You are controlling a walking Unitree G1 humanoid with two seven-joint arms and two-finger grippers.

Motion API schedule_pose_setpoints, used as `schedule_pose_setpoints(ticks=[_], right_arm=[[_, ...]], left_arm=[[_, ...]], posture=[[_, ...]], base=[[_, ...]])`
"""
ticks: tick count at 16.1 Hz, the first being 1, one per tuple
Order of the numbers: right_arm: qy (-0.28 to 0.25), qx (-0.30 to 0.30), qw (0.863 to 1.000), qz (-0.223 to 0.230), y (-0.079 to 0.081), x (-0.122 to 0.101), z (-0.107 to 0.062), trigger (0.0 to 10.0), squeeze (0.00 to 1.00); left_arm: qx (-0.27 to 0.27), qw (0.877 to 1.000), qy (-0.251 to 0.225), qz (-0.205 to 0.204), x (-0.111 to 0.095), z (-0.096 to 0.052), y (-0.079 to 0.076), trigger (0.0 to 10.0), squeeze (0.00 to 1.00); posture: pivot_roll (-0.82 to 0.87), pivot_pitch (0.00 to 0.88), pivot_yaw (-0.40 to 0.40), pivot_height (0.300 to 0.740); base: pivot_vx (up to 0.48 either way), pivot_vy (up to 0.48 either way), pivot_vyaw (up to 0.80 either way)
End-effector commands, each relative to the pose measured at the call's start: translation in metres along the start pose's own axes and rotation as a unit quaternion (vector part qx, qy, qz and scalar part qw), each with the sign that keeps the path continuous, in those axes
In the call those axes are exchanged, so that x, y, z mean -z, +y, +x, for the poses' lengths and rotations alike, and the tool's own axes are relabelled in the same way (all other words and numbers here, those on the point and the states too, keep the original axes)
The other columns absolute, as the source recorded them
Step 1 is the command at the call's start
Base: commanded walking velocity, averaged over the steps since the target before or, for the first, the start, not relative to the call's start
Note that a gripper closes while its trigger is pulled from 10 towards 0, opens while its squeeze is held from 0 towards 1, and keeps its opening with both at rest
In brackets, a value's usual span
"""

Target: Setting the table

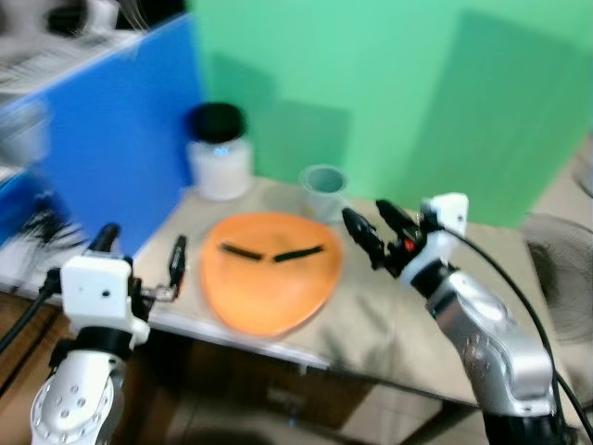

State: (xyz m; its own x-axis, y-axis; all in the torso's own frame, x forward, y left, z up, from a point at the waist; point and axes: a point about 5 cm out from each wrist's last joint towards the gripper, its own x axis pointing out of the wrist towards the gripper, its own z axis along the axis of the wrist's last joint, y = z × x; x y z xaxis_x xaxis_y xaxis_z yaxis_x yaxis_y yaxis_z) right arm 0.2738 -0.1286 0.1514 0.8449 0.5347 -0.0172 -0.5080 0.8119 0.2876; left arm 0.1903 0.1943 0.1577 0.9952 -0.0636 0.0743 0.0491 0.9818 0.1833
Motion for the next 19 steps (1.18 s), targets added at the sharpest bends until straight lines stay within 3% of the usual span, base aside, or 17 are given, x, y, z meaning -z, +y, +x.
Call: schedule_pose_setpoints(ticks=[1, 4, 6, 8, 10, 11, 12, 13, 14, 16, 17, 19], right_arm=[[0.027, -0.005, 0.999, 0.026, -0.004, 0.001, -0.002, 10.0, 0.0], [0.062, -0.011, 0.996, 0.059, -0.007, -0.005, 0.01, 10.0, 0.0], [0.112, -0.004, 0.991, 0.067, -0.011, -0.002, 0.018, 10.0, 0.0], [0.161, -0.002, 0.983, 0.085, -0.016, 0.0, 0.025, 10.0, 0.0], [0.178, 0.022, 0.98, 0.086, -0.024, 0.003, 0.03, 10.0, 0.0], [0.221, 0.043, 0.969, 0.1, -0.029, 0.012, 0.034, 10.0, 0.76], [0.236, 0.049, 0.965, 0.107, -0.03, 0.015, 0.034, 10.0, 0.76], [0.27, 0.06, 0.953, 0.121, -0.032, 0.024, 0.034, 10.0, 1.0], [0.295, 0.059, 0.943, 0.141, -0.032, 0.031, 0.034, 10.0, 0.84], [0.309, 0.051, 0.936, 0.159, -0.03, 0.035, 0.034, 10.0, 0.84], [0.312, 0.041, 0.934, 0.168, -0.025, 0.037, 0.037, 10.0, 0.0], [0.304, 0.026, 0.932, 0.194, -0.018, 0.037, 0.043, 10.0, 0.0]], left_arm=[[0.035, 0.999, 0.014, -0.008, 0.003, -0.001, -0.009, 10.0, 0.0], [0.095, 0.995, 0.038, -0.011, 0.009, -0.006, -0.015, 10.0, 0.0], [0.134, 0.989, 0.054, -0.019, 0.013, -0.009, -0.019, 10.0, 0.0], [0.193, 0.978, 0.069, -0.036, 0.014, -0.012, -0.025, 10.0, 0.0], [0.24, 0.967, 0.078, -0.037, 0.016, -0.013, -0.031, 10.0, 0.0], [0.261, 0.961, 0.083, -0.038, 0.017, -0.012, -0.033, 10.0, 0.0], [0.267, 0.959, 0.084, -0.039, 0.018, -0.012, -0.034, 10.0, 0.0], [0.277, 0.956, 0.088, -0.042, 0.019, -0.012, -0.036, 10.0, 0.0], [0.285, 0.953, 0.093, -0.044, 0.02, -0.013, -0.037, 10.0, 0.0], [0.29, 0.951, 0.097, -0.046, 0.021, -0.014, -0.038, 10.0, 0.0], [0.29, 0.95, 0.102, -0.049, 0.023, -0.016, -0.038, 10.0, 0.0], [0.289, 0.949, 0.111, -0.051, 0.027, -0.019, -0.038, 10.0, 0.0]], posture=[[-0.06, 0.015, 0.013, 0.74], [-0.06, 0.014, 0.003, 0.74], [-0.06, 0.008, -0.008, 0.74], [-0.06, 0.0, -0.015, 0.74], [-0.06, 0.0, -0.021, 0.74], [-0.07, 0.0, -0.02, 0.74], [-0.07, 0.0, -0.02, 0.74], [-0.07, 0.0, -0.021, 0.74], [-0.07, 0.0, -0.022, 0.74], [-0.07, 0.0, -0.022, 0.74], [-0.07, 0.0, -0.026, 0.74], [-0.07, 0.0, -0.033, 0.74]], base=[[0.0, 0.0, 0.0], [0.0, 0.0, 0.0], [0.0, 0.0, 0.0], [0.0, 0.0, 0.0], [0.0, 0.0, 0.0], [0.0, 0.0, 0.0], [0.0, 0.0, 0.0], [0.0, 0.0, 0.0], [0.0, 0.0, 0.0], [0.0, 0.0, 0.0], [0.0, 0.0, 0.0], [0.0, 0.0, 0.0]])
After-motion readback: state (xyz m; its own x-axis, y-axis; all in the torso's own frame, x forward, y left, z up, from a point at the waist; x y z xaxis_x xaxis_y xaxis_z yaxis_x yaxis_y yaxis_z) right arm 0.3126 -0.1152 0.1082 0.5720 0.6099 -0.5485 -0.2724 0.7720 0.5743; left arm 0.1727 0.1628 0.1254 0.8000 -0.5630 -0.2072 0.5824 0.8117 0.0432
